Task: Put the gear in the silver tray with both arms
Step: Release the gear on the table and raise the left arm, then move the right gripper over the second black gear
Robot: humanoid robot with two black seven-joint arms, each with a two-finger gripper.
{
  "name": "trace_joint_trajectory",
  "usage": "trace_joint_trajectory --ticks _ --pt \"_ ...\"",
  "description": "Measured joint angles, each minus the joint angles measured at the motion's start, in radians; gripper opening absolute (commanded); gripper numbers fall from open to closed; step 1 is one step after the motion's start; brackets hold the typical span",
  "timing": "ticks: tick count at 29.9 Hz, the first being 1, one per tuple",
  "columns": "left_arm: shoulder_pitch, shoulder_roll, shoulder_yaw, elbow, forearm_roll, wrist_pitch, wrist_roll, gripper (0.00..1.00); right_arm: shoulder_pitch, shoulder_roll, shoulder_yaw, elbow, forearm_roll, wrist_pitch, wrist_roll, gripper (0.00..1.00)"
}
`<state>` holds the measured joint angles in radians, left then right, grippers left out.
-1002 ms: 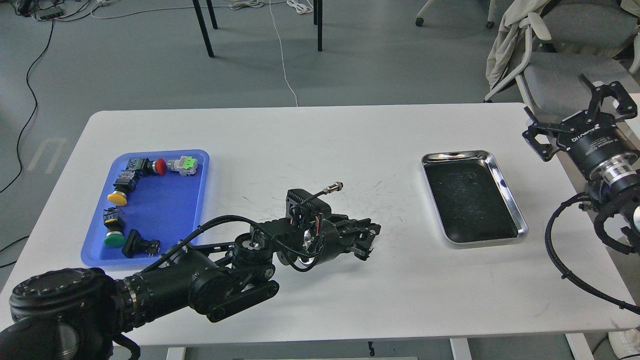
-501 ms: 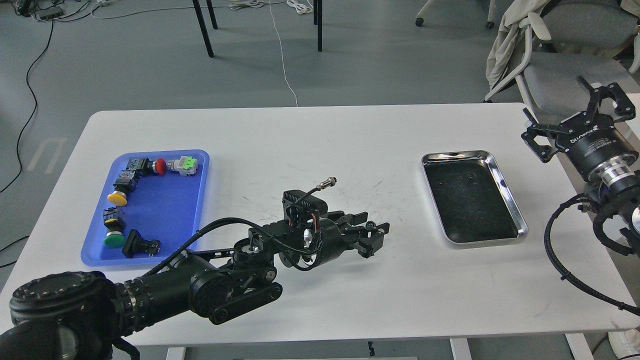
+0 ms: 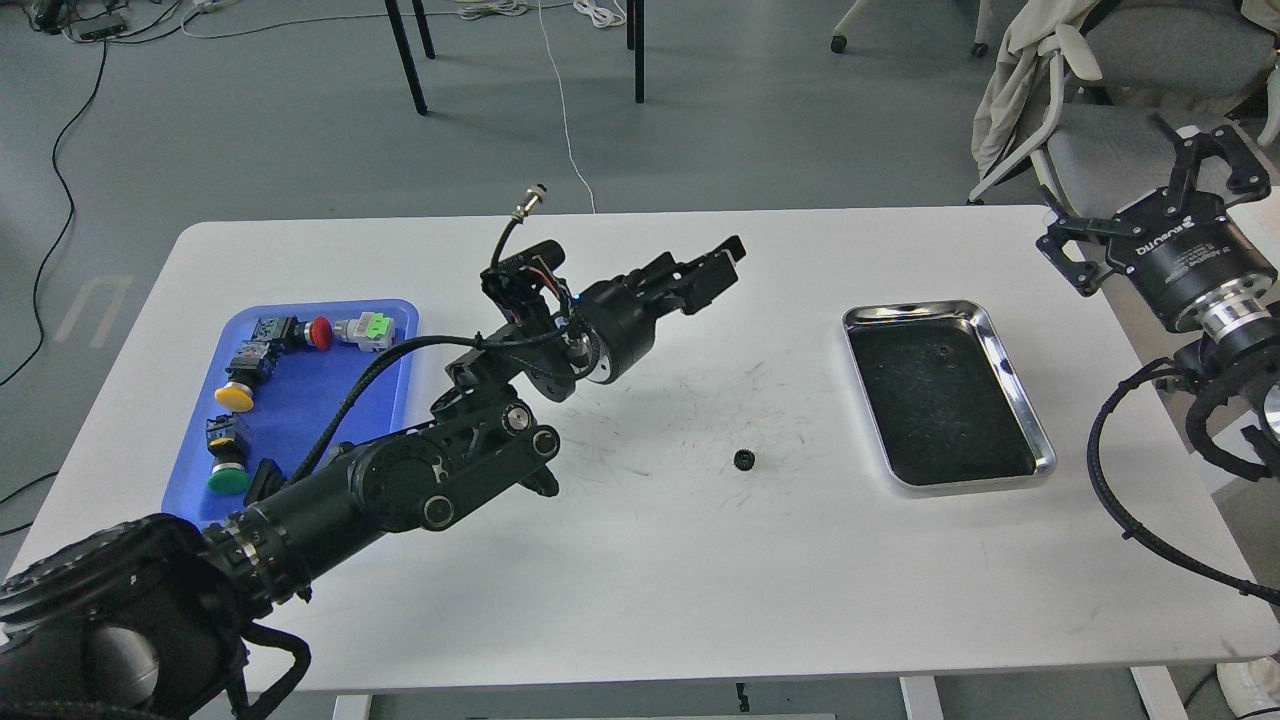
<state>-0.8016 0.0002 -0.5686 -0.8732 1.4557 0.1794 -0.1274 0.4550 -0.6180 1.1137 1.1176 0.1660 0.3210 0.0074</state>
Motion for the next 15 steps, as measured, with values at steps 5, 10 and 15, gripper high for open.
trace_joint_trajectory --ticks 5,10,15 --pt "-0.011 0.05 -0.137 0.008 -0.281 0.012 0.007 0.97 0.068 -0.033 -0.085 0.09 -0.112 -0.056 -0.006 0.98" --pt "-0.015 0.214 -0.167 0.008 -0.667 0.004 0.01 0.97 0.282 -0.1 -0.378 0.099 -0.147 -0.066 -0.006 0.98" --pt "-0.018 0.343 -0.171 0.026 -1.006 -0.031 0.01 0.97 0.572 -0.12 -0.739 0.099 -0.155 -0.066 -0.034 0.98"
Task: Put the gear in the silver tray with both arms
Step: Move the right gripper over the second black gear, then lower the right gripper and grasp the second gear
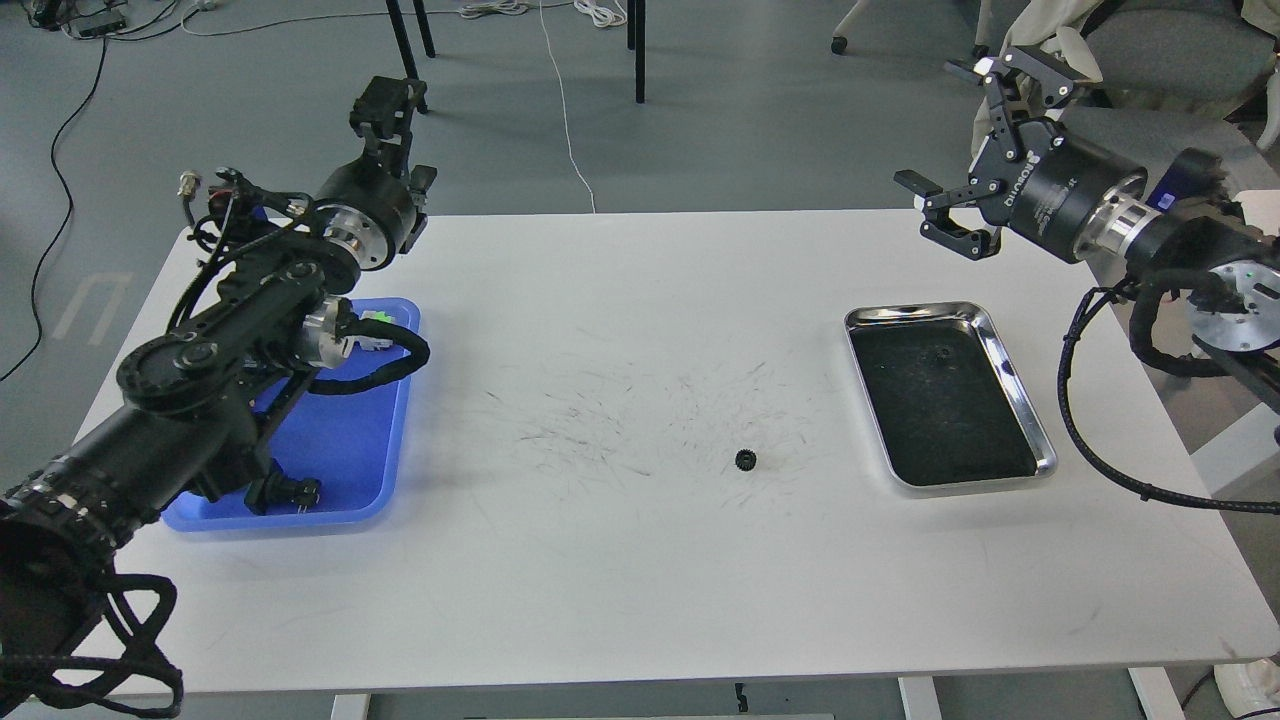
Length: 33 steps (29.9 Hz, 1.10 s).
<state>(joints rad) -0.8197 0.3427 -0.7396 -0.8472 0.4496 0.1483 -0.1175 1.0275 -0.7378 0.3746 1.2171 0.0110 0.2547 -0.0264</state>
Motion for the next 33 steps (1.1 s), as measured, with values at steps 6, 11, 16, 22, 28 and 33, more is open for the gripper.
trace_joint_trajectory --ticks 6,11,16,22,28,33 --pt "0.021 0.067 -0.003 0.105 -0.158 -0.244 -0.025 0.98 0.353 0.082 -0.415 0.013 -0.054 0.0 -0.056 0.98" --pt "0.044 0.084 0.007 0.18 -0.155 -0.475 -0.037 0.98 0.627 0.216 -0.727 0.113 -0.088 0.0 -0.128 0.98" --pt "0.071 0.093 0.009 0.181 -0.153 -0.516 -0.048 0.98 0.813 0.306 -0.957 0.241 -0.177 -0.001 -0.186 0.98" --pt "0.079 0.106 0.012 0.179 -0.153 -0.518 -0.064 0.98 0.821 0.411 -1.074 0.247 -0.365 -0.004 -0.196 0.98" --pt "0.08 0.107 0.012 0.184 -0.15 -0.513 -0.065 0.98 0.722 0.529 -1.113 0.149 -0.414 -0.02 -0.196 0.98" --pt "0.08 0.101 0.013 0.186 -0.14 -0.512 -0.066 0.98 0.653 0.623 -1.142 0.069 -0.416 -0.023 -0.195 0.97"
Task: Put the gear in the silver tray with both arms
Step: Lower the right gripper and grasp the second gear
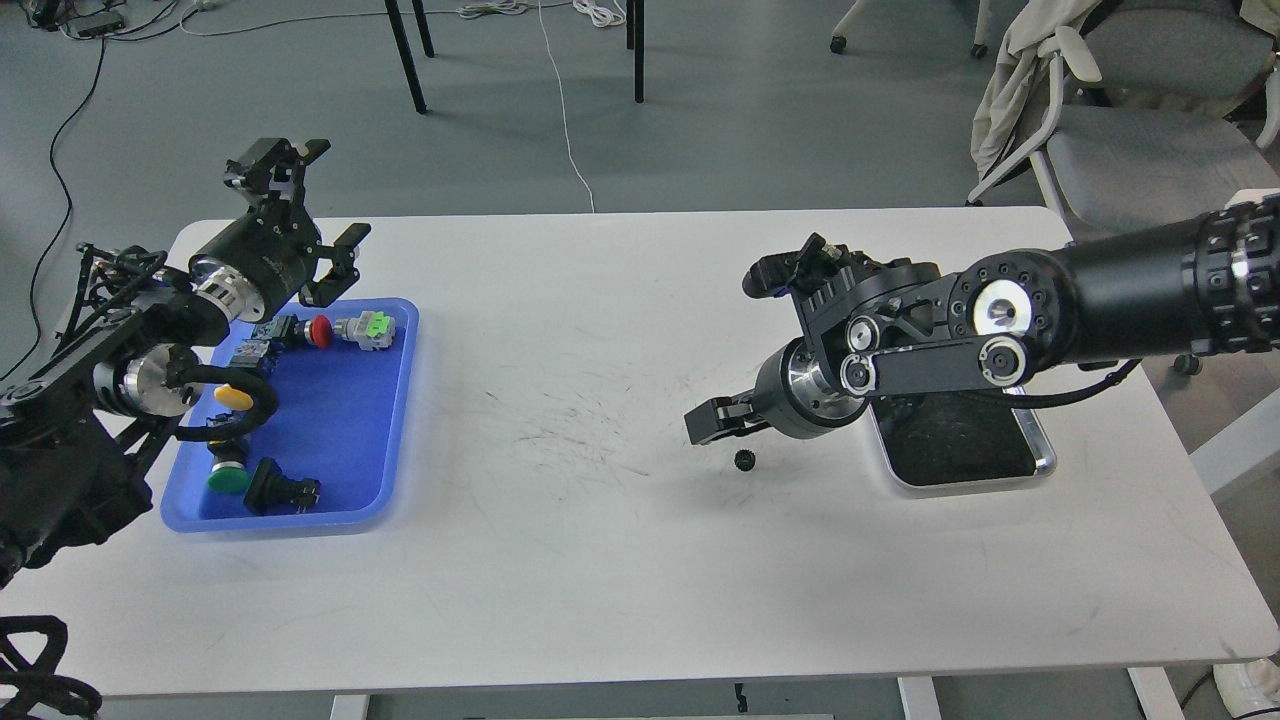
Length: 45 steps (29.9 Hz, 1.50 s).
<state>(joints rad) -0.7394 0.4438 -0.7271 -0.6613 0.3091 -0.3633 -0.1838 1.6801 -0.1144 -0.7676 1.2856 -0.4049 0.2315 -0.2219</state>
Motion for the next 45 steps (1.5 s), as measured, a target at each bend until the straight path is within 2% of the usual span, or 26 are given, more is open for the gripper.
trace_joint_trajectory --ticks 10,13,19,34,45 --pt "0.001 0.005 0.0 0.0 0.001 0.001 -0.002 0.98 -0.071 0.102 -0.03 -0.106 -0.002 -0.002 0.003 0.93" --pt "0.0 0.005 0.0 -0.001 0.001 0.002 -0.003 0.98 -0.078 0.106 -0.036 -0.108 -0.003 -0.002 0.003 0.89" --pt "0.0 0.006 0.0 -0.001 0.001 0.004 -0.02 0.98 -0.086 0.102 -0.053 -0.109 -0.004 -0.005 0.003 0.89" --pt "0.0 0.007 0.0 -0.001 0.001 0.007 -0.022 0.98 -0.139 0.091 -0.062 -0.133 -0.012 -0.035 0.004 0.84" --pt "-0.002 0.006 0.0 -0.002 0.001 0.007 -0.022 0.98 -0.15 0.092 -0.059 -0.152 -0.013 -0.037 0.006 0.68"
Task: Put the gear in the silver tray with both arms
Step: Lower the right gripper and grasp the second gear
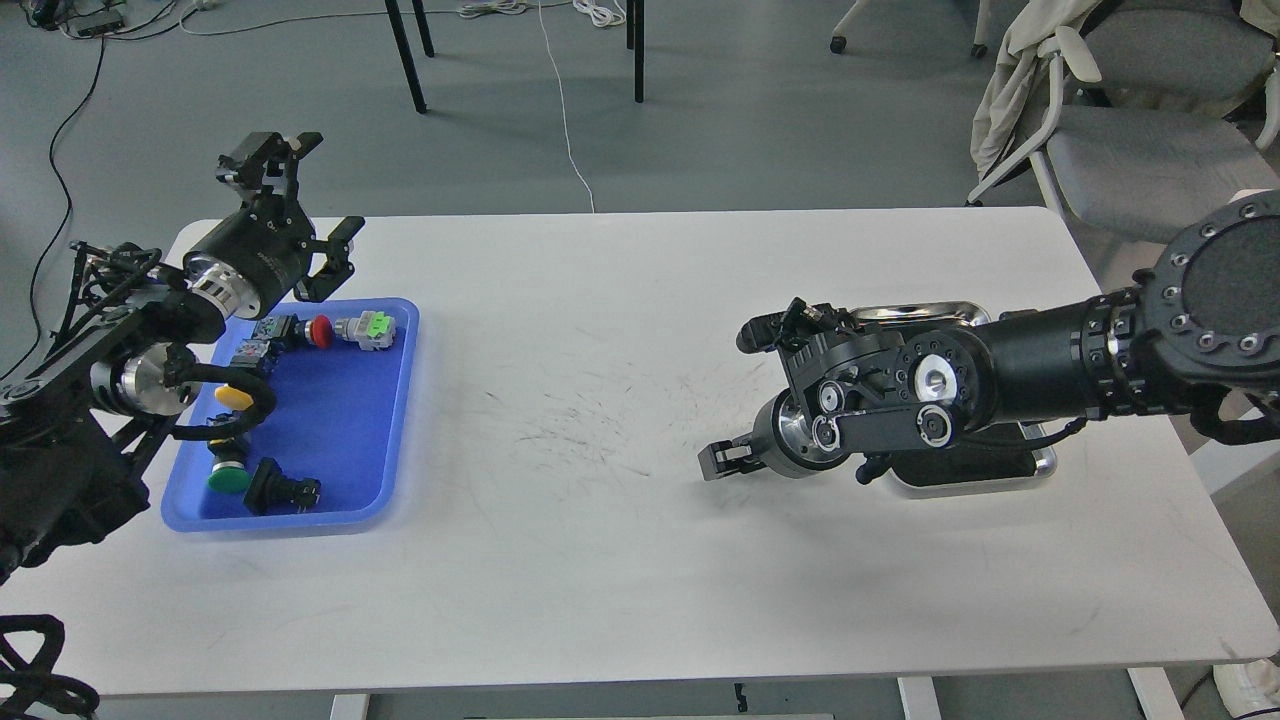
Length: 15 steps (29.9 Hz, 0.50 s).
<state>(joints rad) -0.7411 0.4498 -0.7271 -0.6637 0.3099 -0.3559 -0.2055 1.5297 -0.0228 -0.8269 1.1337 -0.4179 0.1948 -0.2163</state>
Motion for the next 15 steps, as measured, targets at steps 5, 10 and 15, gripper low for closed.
trace_joint_trajectory --ticks 5,10,15 --pt "0.0 0.005 0.0 0.0 0.0 0.0 0.0 0.98 -0.001 -0.001 -0.001 -0.001 -0.001 -0.006 0.001 0.48" --pt "0.0 0.006 0.0 -0.001 0.0 0.018 -0.001 0.98 -0.002 -0.002 -0.004 -0.002 -0.011 -0.024 0.001 0.24" --pt "0.0 0.006 0.0 -0.002 0.0 0.029 -0.002 0.98 -0.002 0.0 -0.003 -0.001 -0.025 -0.026 0.001 0.14"
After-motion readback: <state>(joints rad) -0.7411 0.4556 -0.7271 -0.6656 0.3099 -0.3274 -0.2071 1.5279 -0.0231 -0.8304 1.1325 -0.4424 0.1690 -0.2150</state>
